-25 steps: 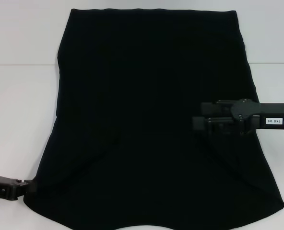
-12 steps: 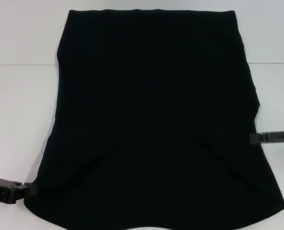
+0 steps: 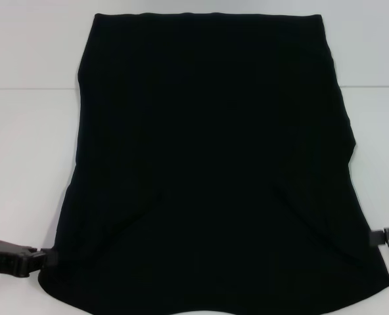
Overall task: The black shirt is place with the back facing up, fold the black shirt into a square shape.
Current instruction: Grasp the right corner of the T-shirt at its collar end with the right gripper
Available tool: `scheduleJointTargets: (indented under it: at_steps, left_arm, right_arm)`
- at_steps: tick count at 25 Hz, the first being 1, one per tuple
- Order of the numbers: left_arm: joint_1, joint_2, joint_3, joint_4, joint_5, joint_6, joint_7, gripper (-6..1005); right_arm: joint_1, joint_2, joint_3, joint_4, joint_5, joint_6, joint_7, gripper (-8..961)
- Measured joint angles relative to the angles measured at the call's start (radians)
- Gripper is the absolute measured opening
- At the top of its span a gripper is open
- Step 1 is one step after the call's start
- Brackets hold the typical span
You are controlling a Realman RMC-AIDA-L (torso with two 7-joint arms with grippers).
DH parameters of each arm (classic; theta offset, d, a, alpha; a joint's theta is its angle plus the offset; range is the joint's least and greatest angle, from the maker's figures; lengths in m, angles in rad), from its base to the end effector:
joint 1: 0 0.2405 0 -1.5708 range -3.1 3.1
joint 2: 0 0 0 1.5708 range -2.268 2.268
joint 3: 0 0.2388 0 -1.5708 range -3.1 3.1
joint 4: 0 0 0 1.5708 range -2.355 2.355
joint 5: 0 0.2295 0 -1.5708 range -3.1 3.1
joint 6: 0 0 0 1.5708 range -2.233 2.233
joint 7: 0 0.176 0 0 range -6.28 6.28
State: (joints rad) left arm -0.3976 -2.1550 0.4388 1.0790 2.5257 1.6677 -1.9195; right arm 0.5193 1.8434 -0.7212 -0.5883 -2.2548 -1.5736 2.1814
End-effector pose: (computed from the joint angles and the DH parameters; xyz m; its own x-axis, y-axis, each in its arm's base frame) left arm -0.3359 0.2956 0.0385 0.5110 0.8078 0.2940 0.8581 -0.4589 -0.2303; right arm 0.3334 0.3349 0.0466 0.2975 -0.9220 -0.2479 -0.9540 -0.2972 -0.0397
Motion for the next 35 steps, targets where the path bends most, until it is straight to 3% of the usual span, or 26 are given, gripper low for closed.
scheduleJointTargets:
  at_steps: [18,29,35]
  left_arm:
    - [-0.021,0.001,0.003,-0.021,-0.006,-0.003,0.013,40]
    - [-0.023,0.005,0.003,-0.024,-0.005,-0.008,0.013,52]
    - [-0.029,0.009,0.003,-0.030,-0.005,-0.016,0.013,58]
  right_arm:
    - [0.000,0.010,-0.003,0.014,-0.099,-0.017,0.033,861]
    - [0.026,0.029,0.002,0.018,-0.139,-0.015,0.045,854]
    - [0.055,0.049,-0.006,0.017,-0.147,-0.034,0.049,825]
